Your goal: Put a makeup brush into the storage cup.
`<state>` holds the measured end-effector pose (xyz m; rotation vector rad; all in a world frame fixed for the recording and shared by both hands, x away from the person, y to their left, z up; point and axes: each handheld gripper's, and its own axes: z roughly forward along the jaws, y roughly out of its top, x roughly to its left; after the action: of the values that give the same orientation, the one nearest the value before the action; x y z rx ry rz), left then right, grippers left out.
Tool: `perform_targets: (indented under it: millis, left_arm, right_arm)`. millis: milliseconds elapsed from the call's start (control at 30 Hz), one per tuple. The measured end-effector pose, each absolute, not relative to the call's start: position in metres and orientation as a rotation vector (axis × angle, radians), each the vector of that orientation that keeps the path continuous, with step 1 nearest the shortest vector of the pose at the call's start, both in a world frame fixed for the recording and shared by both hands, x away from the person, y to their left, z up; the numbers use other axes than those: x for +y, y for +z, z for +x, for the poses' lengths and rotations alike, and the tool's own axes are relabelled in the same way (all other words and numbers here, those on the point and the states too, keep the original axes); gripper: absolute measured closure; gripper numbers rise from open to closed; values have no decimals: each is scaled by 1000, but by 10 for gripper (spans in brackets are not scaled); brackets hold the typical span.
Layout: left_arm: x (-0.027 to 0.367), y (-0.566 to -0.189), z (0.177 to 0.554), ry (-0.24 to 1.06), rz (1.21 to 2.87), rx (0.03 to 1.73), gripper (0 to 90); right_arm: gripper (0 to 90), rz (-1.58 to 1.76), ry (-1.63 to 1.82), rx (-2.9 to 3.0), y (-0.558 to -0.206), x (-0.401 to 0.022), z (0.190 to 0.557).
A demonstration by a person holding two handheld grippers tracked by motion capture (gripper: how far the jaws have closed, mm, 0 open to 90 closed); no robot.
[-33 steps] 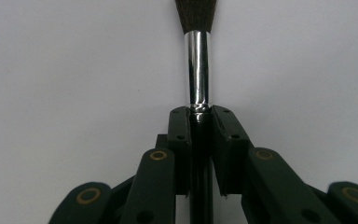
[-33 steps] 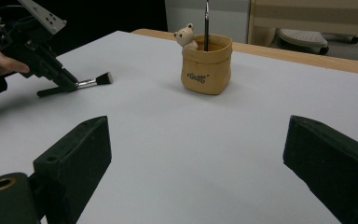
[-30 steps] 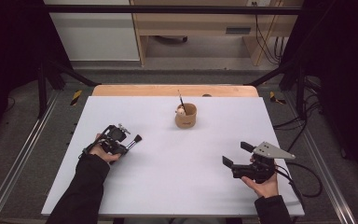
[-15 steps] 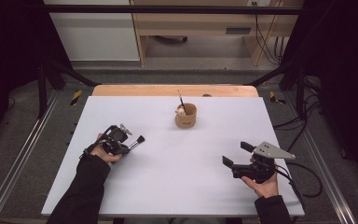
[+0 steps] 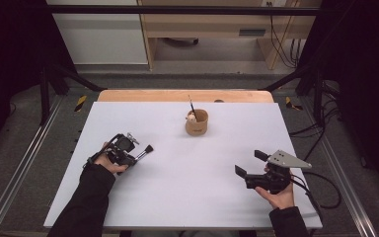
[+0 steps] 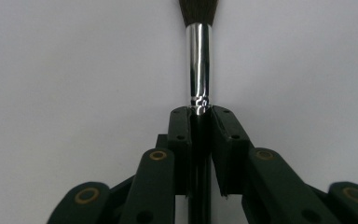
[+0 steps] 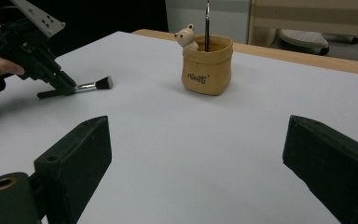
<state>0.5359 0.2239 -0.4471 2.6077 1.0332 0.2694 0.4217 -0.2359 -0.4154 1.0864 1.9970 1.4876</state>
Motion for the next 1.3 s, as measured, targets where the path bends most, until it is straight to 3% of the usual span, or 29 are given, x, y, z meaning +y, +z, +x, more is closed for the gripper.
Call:
perform_targets:
  millis: [600,867,1300]
  left_arm:
    - [223,-447,537,247,2603,1065,785]
    - [223,-446,536,302,2608,1053,787]
    - [234,-426,519,371,2469,1030,786]
  right_arm:
    - [84,1086,1488,2002,-416,-235,422]
    - [84,1090,1489,1998,-416,-236,422]
    - [84,1092,1487,1995,-415,-236,422]
